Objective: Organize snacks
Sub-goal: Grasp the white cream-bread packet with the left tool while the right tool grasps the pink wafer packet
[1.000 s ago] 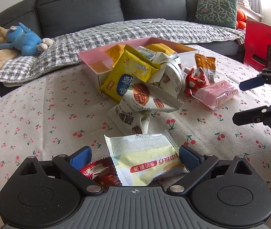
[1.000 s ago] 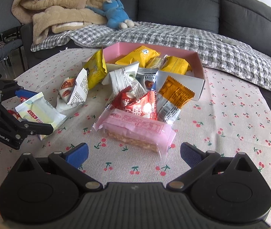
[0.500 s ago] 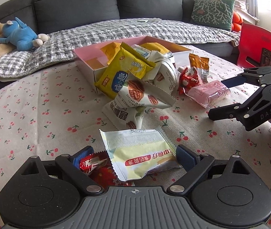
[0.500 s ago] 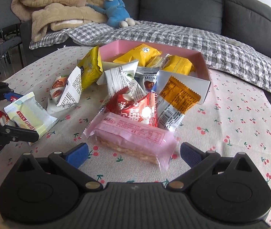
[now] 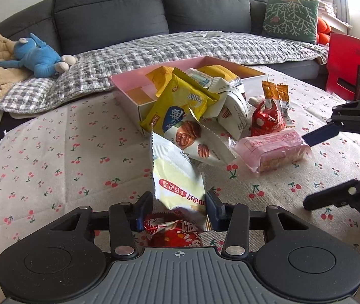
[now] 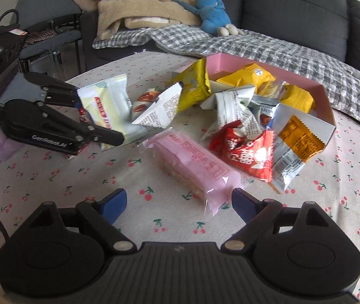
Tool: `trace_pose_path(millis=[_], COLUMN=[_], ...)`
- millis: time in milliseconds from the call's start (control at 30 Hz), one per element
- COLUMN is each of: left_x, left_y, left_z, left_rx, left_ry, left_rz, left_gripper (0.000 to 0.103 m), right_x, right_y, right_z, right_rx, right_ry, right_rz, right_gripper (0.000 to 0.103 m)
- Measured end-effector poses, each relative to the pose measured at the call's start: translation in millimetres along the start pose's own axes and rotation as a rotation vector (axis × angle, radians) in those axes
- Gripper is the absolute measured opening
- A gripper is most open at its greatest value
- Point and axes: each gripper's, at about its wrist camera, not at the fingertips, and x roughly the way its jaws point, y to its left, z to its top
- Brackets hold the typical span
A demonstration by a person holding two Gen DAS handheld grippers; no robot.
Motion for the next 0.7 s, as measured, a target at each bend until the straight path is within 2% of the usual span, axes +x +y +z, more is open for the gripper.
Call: trace_pose_path(millis=[67,133,233,400,533,600,700], left_x=[1,2,1,1,2,2,0], left_y=[3,5,6,6,6,5,4], left_z=[1,1,2,4,4,3,4], left_rx=[-0.015,-0.035,-0.048,-0.058,-0.067,-0.066,-0.065], left_ry=[0.005,0.004,0.006,0.006,0.016,0.015,0.014], left_rz=[0.002,0.001,-0.005,-0.012,-0.027,-0.028,-0.029], left_gripper=[0.043,0.044,0.044,0.043,0.033,0.031,0.021], right_x=[-3,-3,2,17,25,25,19], right_y=[5,7,-3,-14,-8,-4,-1], right_z=[2,4,9,17,21,21,20], right_rx=[-0.031,-0.055,-0.014,0.02,-0.021,-0.043,-0.048], right_ry=[-0.004,-0.027,-0.039,-0.037,-0.025,-0.017,0.002], right_rz=[0.024,-0.017,-0.058,-0.076,-0.073,-0.069,-0.04], right_gripper=[0.086,0.088,0.089,0.082,0.08,0.074,0.068])
